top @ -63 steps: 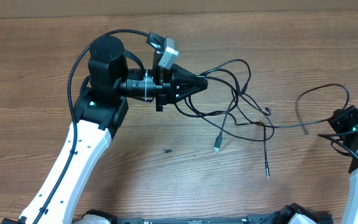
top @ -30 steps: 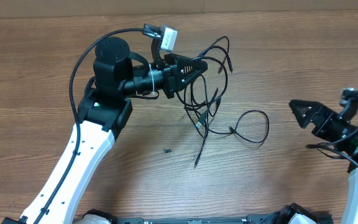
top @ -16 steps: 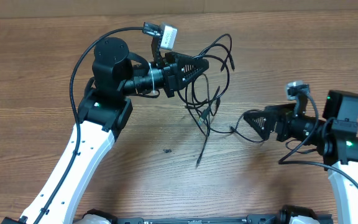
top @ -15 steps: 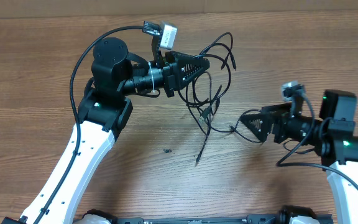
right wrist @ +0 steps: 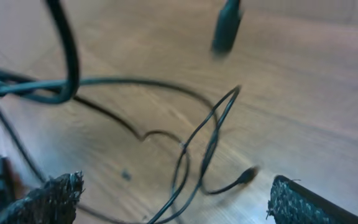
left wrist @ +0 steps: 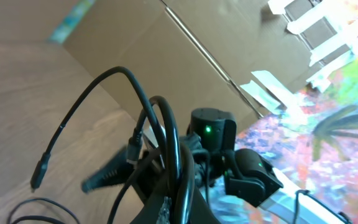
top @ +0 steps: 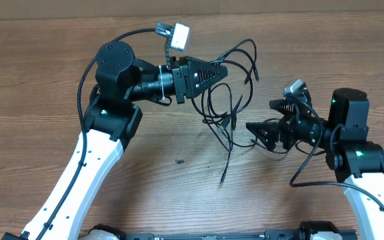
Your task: Untangle cables
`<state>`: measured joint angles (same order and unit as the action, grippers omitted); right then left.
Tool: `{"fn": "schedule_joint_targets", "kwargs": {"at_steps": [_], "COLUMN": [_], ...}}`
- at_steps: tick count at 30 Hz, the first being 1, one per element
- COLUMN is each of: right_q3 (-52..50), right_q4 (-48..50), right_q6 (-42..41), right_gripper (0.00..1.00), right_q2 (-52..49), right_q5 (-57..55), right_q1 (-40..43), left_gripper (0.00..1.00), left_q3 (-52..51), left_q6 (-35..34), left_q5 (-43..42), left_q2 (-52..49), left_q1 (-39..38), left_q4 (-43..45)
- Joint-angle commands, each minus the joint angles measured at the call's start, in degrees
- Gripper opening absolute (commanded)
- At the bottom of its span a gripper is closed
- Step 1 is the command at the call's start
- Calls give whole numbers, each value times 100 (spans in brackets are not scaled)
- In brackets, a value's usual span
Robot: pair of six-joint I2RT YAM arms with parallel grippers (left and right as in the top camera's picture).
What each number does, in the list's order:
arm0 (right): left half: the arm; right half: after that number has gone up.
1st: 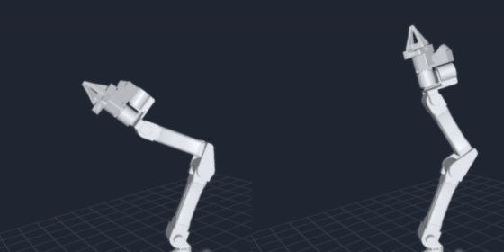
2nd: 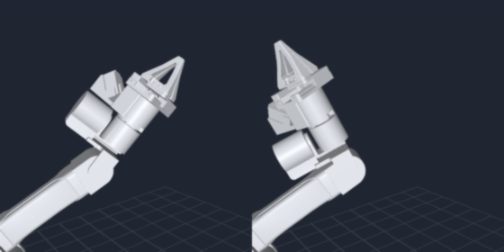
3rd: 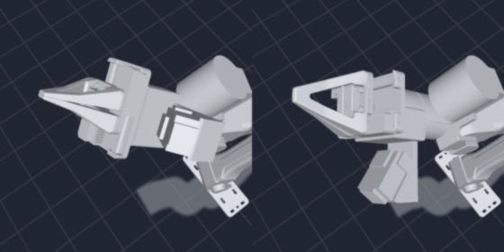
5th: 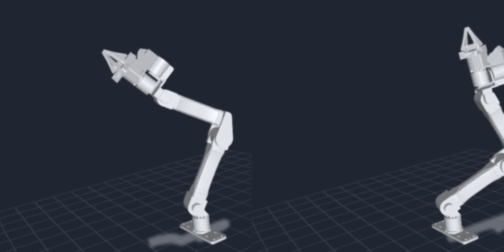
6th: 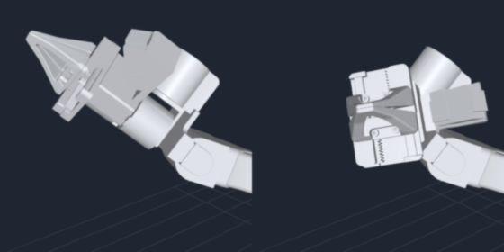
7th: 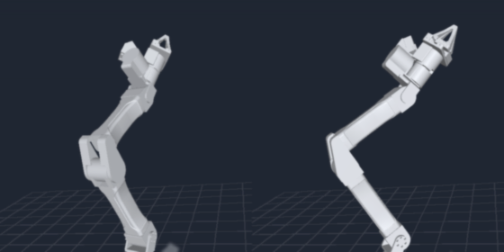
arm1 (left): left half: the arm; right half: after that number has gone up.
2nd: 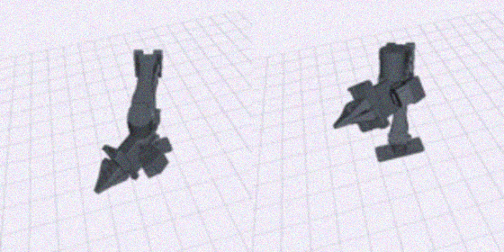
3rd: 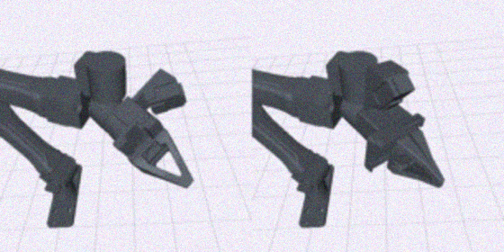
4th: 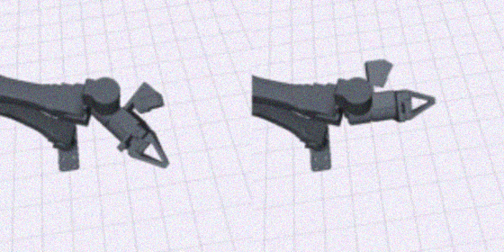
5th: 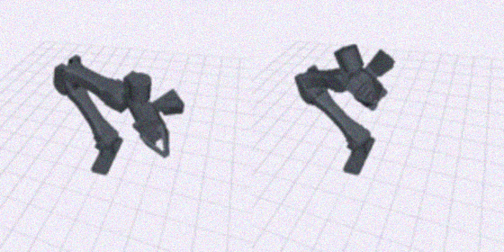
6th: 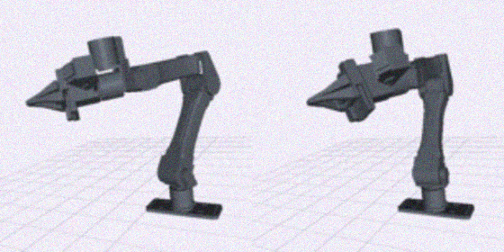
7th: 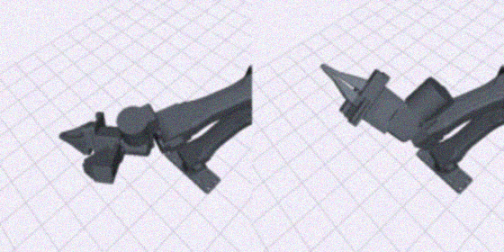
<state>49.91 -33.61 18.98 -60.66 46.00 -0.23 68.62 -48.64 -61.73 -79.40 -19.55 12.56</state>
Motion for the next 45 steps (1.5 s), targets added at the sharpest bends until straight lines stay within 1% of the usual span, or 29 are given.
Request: {"fn": "schedule_joint_targets", "kwargs": {"at_steps": [1, 4, 6, 11, 15, 17, 23, 25, 27, 29, 32, 35, 36, 37, 44, 45], "right_q3": [31, 31, 31, 31, 31, 31, 31, 31, 31, 31, 31, 31, 31, 31, 31, 31], "right_q4": [223, 343, 398, 549, 658, 656, 485, 474, 437, 358, 203, -15, -210, -299, -1040, -1134], "right_q6": [70, 83, 83, 81, 81, 79, 20, -214, -675, -938, -1314, -1453, -1453, -1453, -1453, -1453], "right_gripper": [96, 96, 96, 94, 85, 78, 75, 75, 75, 76, 81, 84, 84, 84, 85, 87], "right_q2": [4, 4, 4, 4, 4, 2, 4, 4, 4, 4, 4, 4, 4, 4, 4, 4], "right_q5": [-96, -96, -94, -94, -98, -146, -348, -581, -1069, -1325, -1467, -1467, -1464, -1464, -1462, -1462], "right_q1": [-42, -42, -42, -42, -42, -42, -39, -39, -39, -39, -39, -39, -39, -39, -42, -42], "left_gripper": [4, 4, 4, 4, 4, 4, 4, 4, 4, 4, 4, 4, 4, 4, 4, 4], "left_q3": [96, 96, 96, 96, 96, 96, 96, 96, 96, 96, 96, 96, 96, 96, 96, 96], "left_q6": [-415, -551, -767, -885, -973, -990, -966, -966, -966, -964, -966, -942, -791, -789, -796, -796], "left_q5": [-264, -264, -275, -260, -262, -282, -293, -302, -315, -356, -446, -433, -435, -444, -428, -426], "left_q2": [76, 76, 76, 76, 76, 76, 76, 76, 76, 76, 76, 76, 76, 76, 76, 76], "left_q1": [-170, -295, -426, -584, -629, -632, -514, -431, -282, -160, 44, 173, 254, 291, 306, 304], "left_q4": [212, 476, 870, 1088, 1095, 1180, 1235, 1235, 1235, 1235, 1233, 1231, 1213, 1211, 1231, 1257]}}
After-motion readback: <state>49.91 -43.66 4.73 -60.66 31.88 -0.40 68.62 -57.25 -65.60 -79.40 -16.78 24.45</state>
